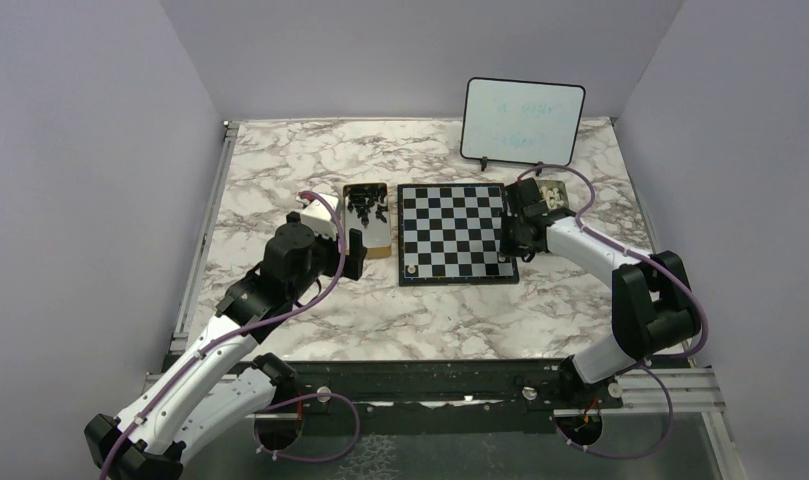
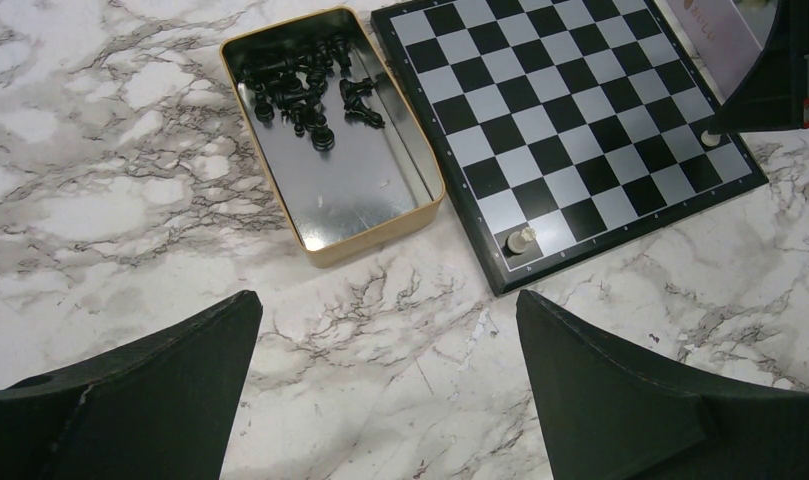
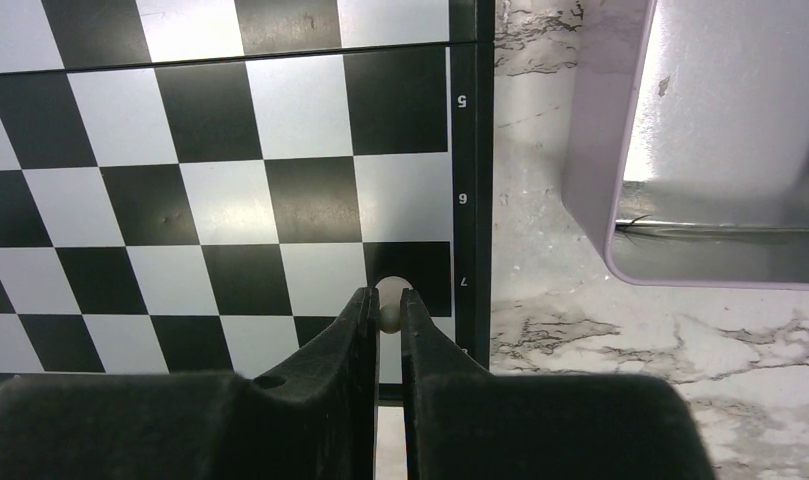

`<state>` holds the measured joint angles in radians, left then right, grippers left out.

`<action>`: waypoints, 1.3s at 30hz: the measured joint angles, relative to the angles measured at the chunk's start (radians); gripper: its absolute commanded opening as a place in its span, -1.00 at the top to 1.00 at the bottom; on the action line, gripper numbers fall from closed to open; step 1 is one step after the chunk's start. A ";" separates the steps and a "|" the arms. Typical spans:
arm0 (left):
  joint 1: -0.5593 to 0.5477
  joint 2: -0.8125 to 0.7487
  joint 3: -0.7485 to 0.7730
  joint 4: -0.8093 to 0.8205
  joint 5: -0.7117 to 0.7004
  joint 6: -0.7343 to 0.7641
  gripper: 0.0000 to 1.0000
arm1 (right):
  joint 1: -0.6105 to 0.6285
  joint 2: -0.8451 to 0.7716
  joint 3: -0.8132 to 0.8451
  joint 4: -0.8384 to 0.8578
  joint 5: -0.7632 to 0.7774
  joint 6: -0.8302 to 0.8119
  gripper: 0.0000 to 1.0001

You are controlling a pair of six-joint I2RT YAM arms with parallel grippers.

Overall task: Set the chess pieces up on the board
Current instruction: Place the chess piece on the chessboard.

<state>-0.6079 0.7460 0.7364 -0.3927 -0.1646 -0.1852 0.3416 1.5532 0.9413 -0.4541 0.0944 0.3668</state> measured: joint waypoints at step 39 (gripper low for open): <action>0.000 0.006 0.000 0.001 0.001 0.000 -0.98 | 0.004 0.014 0.153 -0.059 0.073 -0.003 0.27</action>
<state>-0.6079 0.7517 0.7364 -0.3920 -0.1638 -0.1856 0.3454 1.5669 1.0946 -0.5129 0.1677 0.3637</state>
